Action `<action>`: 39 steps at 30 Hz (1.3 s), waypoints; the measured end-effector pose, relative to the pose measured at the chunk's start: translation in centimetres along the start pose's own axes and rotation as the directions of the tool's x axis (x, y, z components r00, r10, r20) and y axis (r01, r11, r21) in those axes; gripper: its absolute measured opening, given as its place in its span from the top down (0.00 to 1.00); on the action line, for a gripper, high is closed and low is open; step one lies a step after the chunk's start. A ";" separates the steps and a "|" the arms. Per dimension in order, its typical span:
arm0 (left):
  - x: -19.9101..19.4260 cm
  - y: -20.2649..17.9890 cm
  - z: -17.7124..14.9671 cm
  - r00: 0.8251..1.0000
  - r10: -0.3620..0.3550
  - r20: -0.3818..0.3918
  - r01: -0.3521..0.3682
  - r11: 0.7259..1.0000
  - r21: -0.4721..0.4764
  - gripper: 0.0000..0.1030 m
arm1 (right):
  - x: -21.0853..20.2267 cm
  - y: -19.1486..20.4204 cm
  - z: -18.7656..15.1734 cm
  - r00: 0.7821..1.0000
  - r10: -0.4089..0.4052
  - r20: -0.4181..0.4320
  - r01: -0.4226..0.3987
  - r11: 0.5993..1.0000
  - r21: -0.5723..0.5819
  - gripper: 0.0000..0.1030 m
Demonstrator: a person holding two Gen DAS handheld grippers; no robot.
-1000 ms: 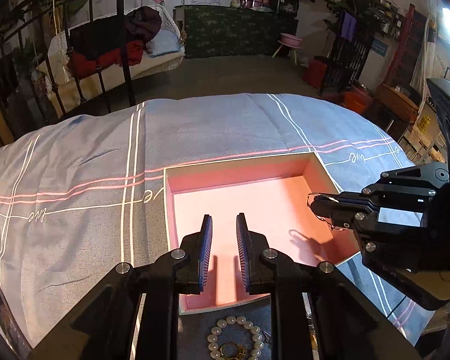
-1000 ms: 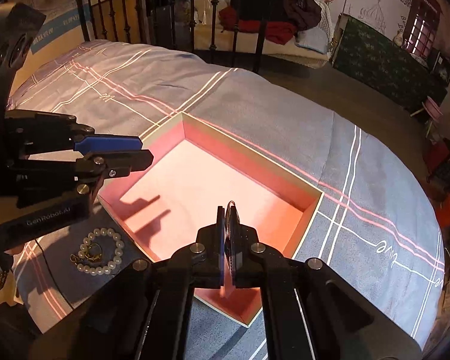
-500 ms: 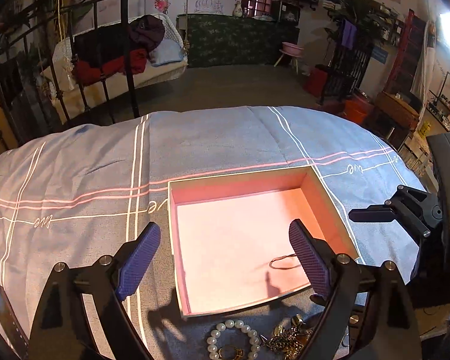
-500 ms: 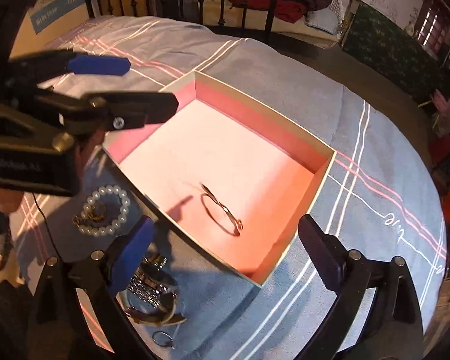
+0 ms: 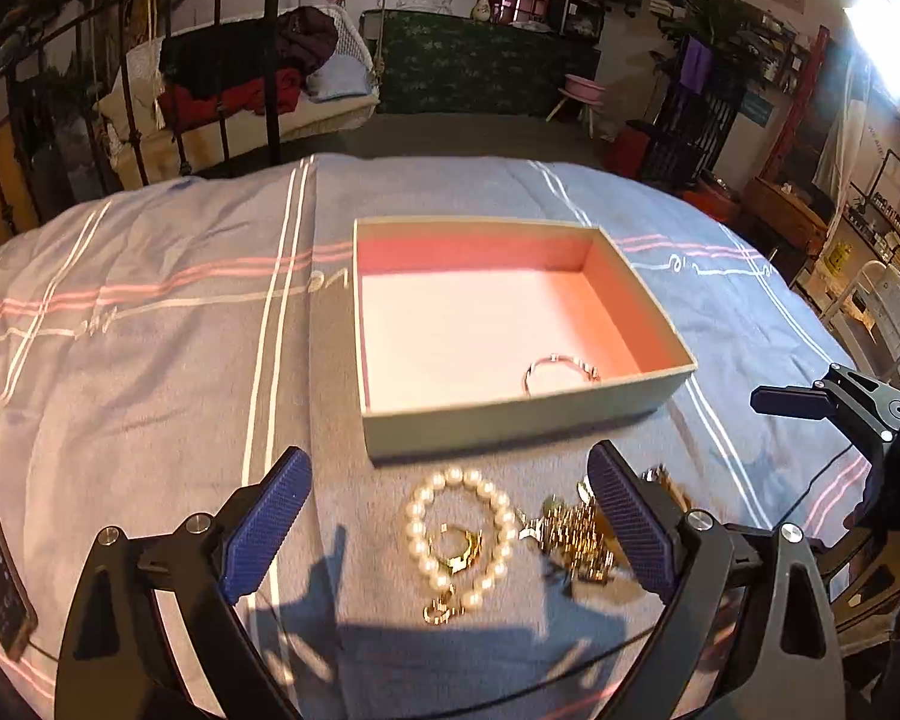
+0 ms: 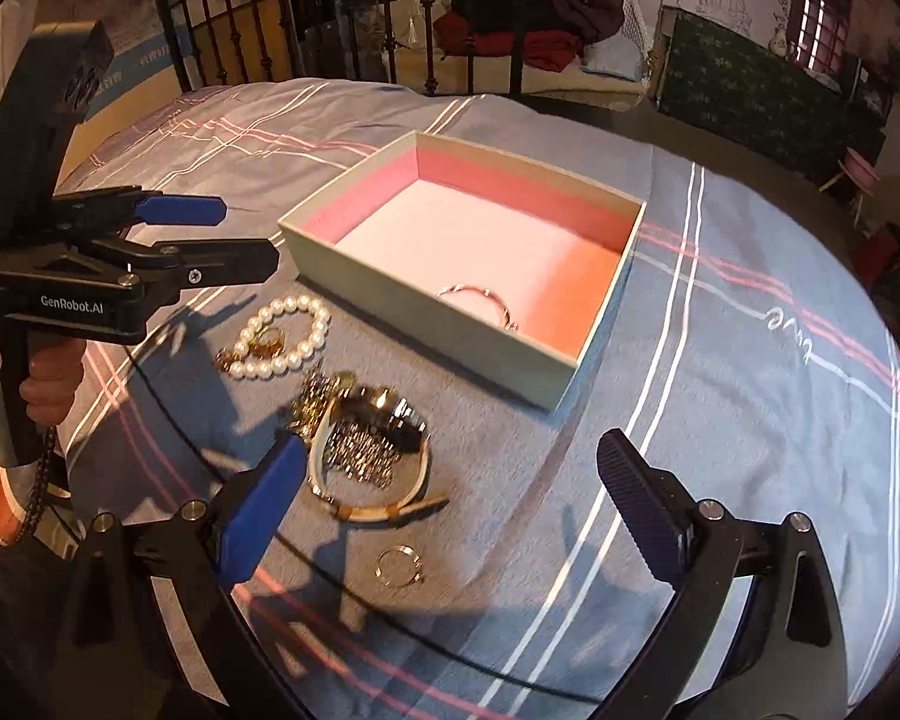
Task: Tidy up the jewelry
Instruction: 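Grasp the pearl bracelet with the left gripper while the right gripper grasps the small silver ring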
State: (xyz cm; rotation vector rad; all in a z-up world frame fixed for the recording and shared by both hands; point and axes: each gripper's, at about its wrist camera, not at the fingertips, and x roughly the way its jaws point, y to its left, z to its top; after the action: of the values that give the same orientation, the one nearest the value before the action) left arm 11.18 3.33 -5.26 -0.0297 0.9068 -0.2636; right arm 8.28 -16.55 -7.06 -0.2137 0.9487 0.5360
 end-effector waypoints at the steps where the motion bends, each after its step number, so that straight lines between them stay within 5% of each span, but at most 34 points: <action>1: 0.5 0.2 -0.8 1.000 -0.006 -0.024 0.006 1.000 -0.004 0.11 | 0.3 0.1 -0.9 1.000 0.011 -0.010 -0.011 1.000 0.014 0.07; 7: 2.6 0.6 -3.9 0.993 0.029 -0.116 -0.032 0.999 -0.021 0.12 | 1.9 0.4 -3.8 0.997 0.024 -0.080 -0.019 0.998 0.057 0.07; 13: 1.8 2.3 -4.0 0.995 -0.010 -0.096 -0.001 0.994 -0.107 0.23 | 2.4 0.2 -3.9 0.996 0.021 -0.092 -0.015 0.998 0.062 0.07; 20: 2.7 2.2 -3.9 0.991 0.065 -0.114 -0.074 0.994 -0.076 0.30 | 2.7 0.4 -4.0 0.995 0.030 -0.099 -0.025 0.998 0.054 0.07; 22: 2.8 1.8 -3.7 0.993 0.055 -0.108 -0.061 0.996 -0.058 0.40 | 2.7 0.4 -4.0 0.995 0.026 -0.099 -0.020 0.998 0.056 0.07; 27: 2.4 -0.3 -4.0 0.996 0.035 -0.077 -0.034 0.999 0.013 0.82 | 3.1 1.0 -3.6 0.995 0.000 -0.100 0.004 0.999 0.035 0.09; 30: 2.1 -0.3 -4.4 0.995 -0.069 -0.069 0.068 0.997 -0.030 0.89 | 3.1 1.7 -3.6 0.995 -0.009 -0.095 0.009 1.000 -0.004 0.20; 35: 1.9 -0.3 -4.5 0.994 -0.097 -0.051 0.094 0.994 -0.049 0.91 | 2.5 2.1 -3.3 0.996 0.016 -0.088 -0.017 1.000 -0.010 0.72; 39: 0.6 -1.0 -3.8 0.995 -0.098 -0.014 0.097 0.995 -0.035 0.91 | 2.1 1.5 -3.4 0.996 0.022 -0.085 -0.021 1.000 0.012 0.81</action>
State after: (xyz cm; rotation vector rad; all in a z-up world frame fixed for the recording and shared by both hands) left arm 8.34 2.54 -7.90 -0.1041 0.9266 -0.3397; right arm 6.05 -15.93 -10.63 -0.2174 1.0373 0.5450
